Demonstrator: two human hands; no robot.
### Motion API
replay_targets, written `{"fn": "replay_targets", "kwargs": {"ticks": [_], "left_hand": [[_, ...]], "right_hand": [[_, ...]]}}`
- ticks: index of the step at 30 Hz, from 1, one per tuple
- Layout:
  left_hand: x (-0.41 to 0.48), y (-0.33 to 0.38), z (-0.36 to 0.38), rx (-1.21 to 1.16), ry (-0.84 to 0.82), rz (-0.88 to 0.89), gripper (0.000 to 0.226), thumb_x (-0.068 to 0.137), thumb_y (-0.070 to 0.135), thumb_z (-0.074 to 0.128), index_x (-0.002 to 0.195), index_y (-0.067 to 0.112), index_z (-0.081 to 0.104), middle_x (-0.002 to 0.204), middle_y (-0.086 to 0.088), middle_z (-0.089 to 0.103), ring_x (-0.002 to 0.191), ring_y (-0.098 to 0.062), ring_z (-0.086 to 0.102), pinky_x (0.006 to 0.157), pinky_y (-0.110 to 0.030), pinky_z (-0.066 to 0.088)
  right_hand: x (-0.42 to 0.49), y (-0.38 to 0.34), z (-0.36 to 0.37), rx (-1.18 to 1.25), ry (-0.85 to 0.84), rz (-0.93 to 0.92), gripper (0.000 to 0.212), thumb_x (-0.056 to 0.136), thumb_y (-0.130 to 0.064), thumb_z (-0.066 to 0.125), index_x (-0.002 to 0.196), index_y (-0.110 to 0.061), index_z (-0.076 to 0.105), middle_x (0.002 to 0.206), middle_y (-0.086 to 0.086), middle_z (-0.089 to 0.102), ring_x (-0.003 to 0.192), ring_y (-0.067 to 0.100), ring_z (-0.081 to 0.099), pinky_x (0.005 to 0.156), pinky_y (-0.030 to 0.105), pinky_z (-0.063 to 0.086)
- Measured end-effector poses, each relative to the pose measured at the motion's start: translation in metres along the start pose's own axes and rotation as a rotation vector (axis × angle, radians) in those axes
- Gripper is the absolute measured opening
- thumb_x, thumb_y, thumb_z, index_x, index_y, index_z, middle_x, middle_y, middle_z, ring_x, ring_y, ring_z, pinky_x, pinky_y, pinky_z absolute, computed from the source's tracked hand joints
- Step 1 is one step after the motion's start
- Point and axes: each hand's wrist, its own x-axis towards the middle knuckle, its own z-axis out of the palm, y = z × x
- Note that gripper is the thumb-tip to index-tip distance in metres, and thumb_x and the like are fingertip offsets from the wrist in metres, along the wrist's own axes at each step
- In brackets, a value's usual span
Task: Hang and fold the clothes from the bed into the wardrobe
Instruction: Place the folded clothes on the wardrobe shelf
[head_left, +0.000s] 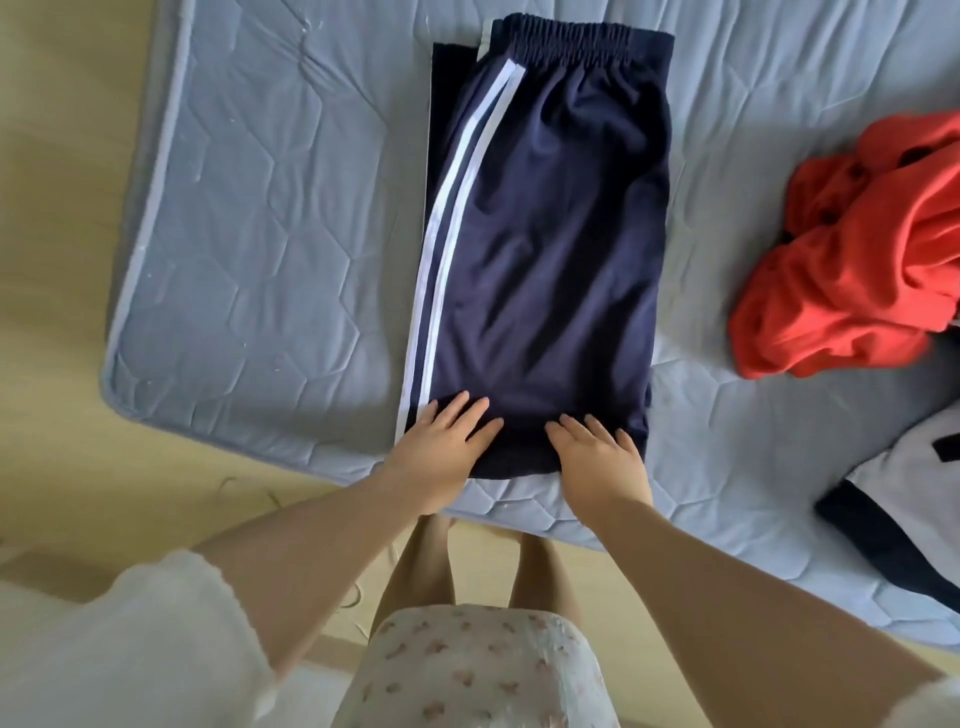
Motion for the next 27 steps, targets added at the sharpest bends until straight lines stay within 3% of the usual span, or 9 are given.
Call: {"fn": "replay_targets", "kwargs": {"ticks": [3, 5, 7, 8, 11, 14, 21, 24, 27], "left_hand": [[-0.016, 0.0, -0.026, -0.224, -0.111, 0.001, 0.06, 0.089, 0.0, 0.034, 0.146, 0.019, 0.028, 0.15, -0.006, 0.032, 0.137, -0.023, 0.031, 0.107, -0.032, 0.03], [-0.031, -0.003, -0.048, -0.489, -0.219, -0.081, 0.047, 0.086, 0.003, 0.036, 0.126, 0.02, 0.054, 0.107, -0.006, 0.064, 0.092, -0.016, 0.063, 0.078, -0.02, 0.049], [-0.043, -0.008, -0.069, -0.628, -0.367, -0.133, 0.022, 0.085, 0.008, 0.039, 0.094, 0.011, 0.058, 0.061, 0.001, 0.05, 0.042, -0.004, 0.047, 0.042, -0.011, 0.04], [-0.047, -0.011, -0.077, -0.63, -0.445, -0.139, 0.011, 0.086, 0.009, 0.042, 0.083, 0.009, 0.053, 0.056, 0.003, 0.042, 0.036, -0.003, 0.039, 0.035, -0.01, 0.033], [-0.057, -0.018, -0.105, -0.639, -0.53, -0.156, 0.019, 0.086, 0.014, 0.055, 0.067, 0.016, 0.049, 0.059, 0.003, 0.046, 0.051, -0.012, 0.046, 0.045, -0.014, 0.041], [-0.054, -0.028, -0.138, -0.662, -0.452, -0.14, 0.023, 0.084, 0.016, 0.059, 0.063, 0.023, 0.05, 0.071, -0.001, 0.052, 0.072, -0.025, 0.056, 0.062, -0.034, 0.048], [-0.018, -0.066, -0.24, -0.564, 0.088, -0.183, 0.024, 0.084, 0.016, 0.059, 0.062, 0.017, 0.051, 0.064, 0.0, 0.052, 0.068, -0.02, 0.057, 0.048, -0.019, 0.041], [0.001, -0.074, -0.258, -0.4, 0.427, -0.26, 0.014, 0.09, 0.025, 0.052, 0.091, 0.022, 0.066, 0.092, -0.005, 0.063, 0.097, -0.028, 0.059, 0.071, -0.028, 0.038], [0.017, -0.079, -0.25, -0.209, 0.748, -0.341, 0.034, 0.096, 0.025, 0.043, 0.128, 0.027, 0.053, 0.13, -0.004, 0.055, 0.129, -0.029, 0.041, 0.095, -0.038, 0.03]], "right_hand": [[-0.013, -0.003, -0.022, 0.089, -0.105, 0.015, 0.051, 0.091, -0.004, 0.033, 0.137, -0.025, 0.04, 0.142, -0.002, 0.044, 0.131, 0.022, 0.038, 0.105, 0.037, 0.031], [-0.029, -0.005, -0.033, 0.166, -0.22, 0.05, 0.046, 0.09, -0.008, 0.034, 0.131, -0.026, 0.046, 0.13, 0.002, 0.055, 0.118, 0.027, 0.05, 0.099, 0.036, 0.039], [-0.043, -0.011, -0.044, 0.222, -0.319, 0.025, 0.031, 0.092, -0.013, 0.037, 0.116, -0.02, 0.055, 0.123, 0.007, 0.059, 0.112, 0.03, 0.054, 0.093, 0.035, 0.042], [-0.047, -0.014, -0.046, 0.225, -0.361, -0.006, 0.023, 0.093, -0.014, 0.038, 0.106, -0.017, 0.056, 0.122, 0.008, 0.059, 0.112, 0.03, 0.054, 0.091, 0.035, 0.041], [-0.057, -0.014, -0.068, 0.248, -0.4, -0.008, 0.016, 0.091, -0.015, 0.04, 0.091, -0.016, 0.056, 0.124, 0.011, 0.057, 0.113, 0.032, 0.051, 0.091, 0.036, 0.04], [-0.053, -0.003, -0.102, 0.258, -0.289, 0.022, 0.009, 0.087, -0.02, 0.043, 0.086, -0.02, 0.052, 0.122, 0.01, 0.056, 0.111, 0.032, 0.052, 0.089, 0.037, 0.042], [-0.019, 0.017, -0.207, 0.233, 0.276, 0.121, 0.018, 0.086, -0.033, 0.047, 0.097, -0.024, 0.058, 0.115, 0.009, 0.062, 0.107, 0.032, 0.054, 0.082, 0.036, 0.034], [0.002, 0.022, -0.225, 0.234, 0.572, 0.16, 0.03, 0.092, -0.027, 0.041, 0.115, -0.025, 0.059, 0.119, 0.01, 0.062, 0.112, 0.034, 0.048, 0.089, 0.038, 0.029], [0.019, 0.024, -0.227, 0.325, 0.714, 0.2, 0.043, 0.098, -0.03, 0.034, 0.14, -0.03, 0.036, 0.148, 0.001, 0.037, 0.131, 0.031, 0.03, 0.103, 0.044, 0.023]]}}
